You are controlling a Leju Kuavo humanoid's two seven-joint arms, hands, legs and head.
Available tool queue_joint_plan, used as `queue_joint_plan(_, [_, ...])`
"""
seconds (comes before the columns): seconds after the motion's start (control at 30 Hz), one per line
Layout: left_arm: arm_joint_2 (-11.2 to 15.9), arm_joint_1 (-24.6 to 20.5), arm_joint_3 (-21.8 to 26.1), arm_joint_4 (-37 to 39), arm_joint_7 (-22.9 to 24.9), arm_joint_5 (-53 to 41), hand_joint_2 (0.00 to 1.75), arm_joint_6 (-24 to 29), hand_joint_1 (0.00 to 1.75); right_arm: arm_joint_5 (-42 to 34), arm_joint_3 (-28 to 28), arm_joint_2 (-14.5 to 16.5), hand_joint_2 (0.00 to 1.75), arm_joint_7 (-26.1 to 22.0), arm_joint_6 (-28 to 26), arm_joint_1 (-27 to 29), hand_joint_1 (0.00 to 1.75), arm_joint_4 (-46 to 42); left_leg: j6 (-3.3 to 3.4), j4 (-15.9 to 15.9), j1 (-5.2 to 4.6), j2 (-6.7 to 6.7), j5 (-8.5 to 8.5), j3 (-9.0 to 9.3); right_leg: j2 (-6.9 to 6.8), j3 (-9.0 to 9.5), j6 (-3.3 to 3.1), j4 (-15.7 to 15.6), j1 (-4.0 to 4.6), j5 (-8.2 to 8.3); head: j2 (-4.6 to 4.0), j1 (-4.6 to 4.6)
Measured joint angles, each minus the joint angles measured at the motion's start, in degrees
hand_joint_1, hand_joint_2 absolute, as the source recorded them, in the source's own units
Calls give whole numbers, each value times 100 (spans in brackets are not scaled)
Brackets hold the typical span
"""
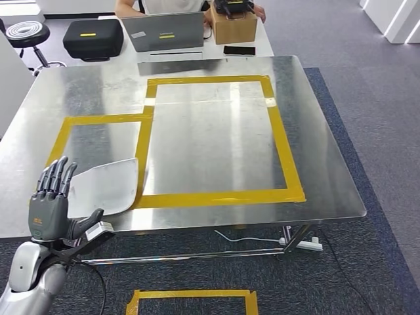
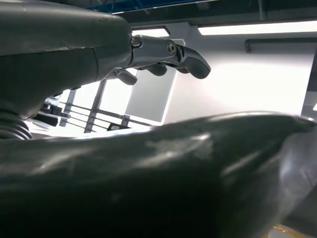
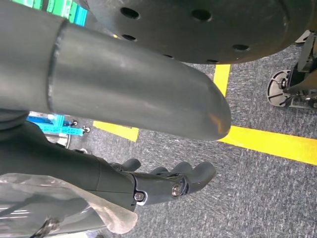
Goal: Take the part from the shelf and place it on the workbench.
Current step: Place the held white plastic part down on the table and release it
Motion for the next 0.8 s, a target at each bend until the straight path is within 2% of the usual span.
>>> queue_joint_plan(0.1, [0, 0, 27, -3, -14, 26, 0, 0, 0, -16, 0, 0, 0, 1, 0, -1, 0, 0, 47, 15, -5, 0, 6, -8, -1, 12, 49, -13, -5, 17, 1, 0])
queue_joint_plan(0.17, [-4, -2, 42, -19, -16, 46, 0, 1, 0, -28, 0, -1, 0, 2, -1, 0, 0, 0, 98, -52, 26, 12, 68, 7, -1, -12, 89, 26, -1, -46, 1, 3])
queue_joint_plan(0.23, [-11, 0, 43, -36, -23, 61, 0, 3, 0, -41, 0, -2, 0, 3, -2, -1, 0, 1, 136, -120, 59, 28, 121, 7, -3, -169, 114, 392, 2, -354, 1, 18])
queue_joint_plan(0.3, [-27, 13, 41, -41, -31, 66, 0, 4, 0, -51, 0, -3, 0, 6, -2, 3, 0, 1, 148, -123, 61, 36, 144, -30, -4, -452, 140, 1103, 0, -746, 1, 27])
queue_joint_plan(0.33, [-37, 20, 39, -42, -32, 66, 0, 4, 0, -54, 0, -4, 0, 8, -2, 7, 0, 1, 143, -119, 63, 38, 157, -52, -5, -553, 155, 1380, -4, -839, 1, 26])
queue_joint_plan(0.37, [-46, 24, 35, -42, -31, 66, 0, 4, 0, -57, 0, -7, 0, 9, -2, 11, 0, 2, 132, -112, 69, 40, 171, -75, -7, -569, 168, 1475, -8, -822, 1, 27])
queue_joint_plan(0.4, [-54, 26, 32, -42, -30, 66, 0, 3, 0, -59, 0, -11, 0, 11, -2, 14, 0, 2, 115, -100, 79, 40, 184, -99, -9, -475, 181, 1343, -14, -698, 0, 27])
queue_joint_plan(0.47, [-61, 27, 28, -42, -27, 66, 0, 3, 0, -62, 0, -17, 0, 13, -2, 6, 0, 2, 72, -55, 102, 35, 201, -146, -4, -51, 214, 604, -39, -380, 0, 29])
queue_joint_plan(0.5, [-63, 26, 29, -42, -23, 66, 0, 3, 0, -62, 0, -19, 0, 14, -2, -2, 0, 1, 39, -30, 104, 31, 210, -172, 16, 143, 204, 280, -41, -272, 0, 28])
queue_joint_plan(0.53, [-65, 24, 29, -43, -20, 66, 0, 3, 0, -62, 0, -19, 0, 14, -2, -10, 0, 1, 0, -7, 100, 26, 224, -194, 35, 259, 185, 71, -44, -226, 1, 26])
queue_joint_plan(0.57, [-66, 21, 29, -44, -17, 66, 0, 4, 0, -62, 0, -18, 0, 14, -1, -16, 0, 0, -44, 6, 93, 19, 245, -215, 54, 294, 147, -2, -37, -232, 1, 26])
queue_joint_plan(0.63, [-67, 20, 28, -44, -14, 66, 0, 4, 0, -62, 0, -19, 0, 15, -1, -15, 0, 0, -117, 16, 93, 4, 298, -244, 53, 237, 39, 3, -29, -184, 1, 21])
queue_joint_plan(0.67, [-66, 23, 29, -45, -13, 66, 0, 4, 0, -63, 0, -20, 0, 18, -3, -13, 0, 1, -146, 48, 102, 6, 265, -272, 37, 210, -21, -1, -29, -155, 1, 20])
queue_joint_plan(0.7, [-65, 28, 29, -45, -11, 67, 0, 4, 0, -64, 0, -24, 0, 19, -6, -11, 0, 1, -169, 155, 112, 15, 143, -318, 19, 175, -75, -6, -29, -111, 1, 13])
queue_joint_plan(0.73, [-63, 29, 29, -45, -9, 67, 0, 4, 0, -65, 0, -28, 0, 21, -8, -10, 0, 2, -188, 364, 121, 28, -65, -390, -1, 132, -123, -13, -28, -68, 1, 8])
queue_joint_plan(0.8, [-62, 34, 27, -44, -1, 69, 0, 4, 0, -67, 0, -34, 0, 21, -8, -10, 0, 2, -217, 1083, 125, 50, -616, -586, -30, 42, -170, -10, -1, 14, 0, -5])
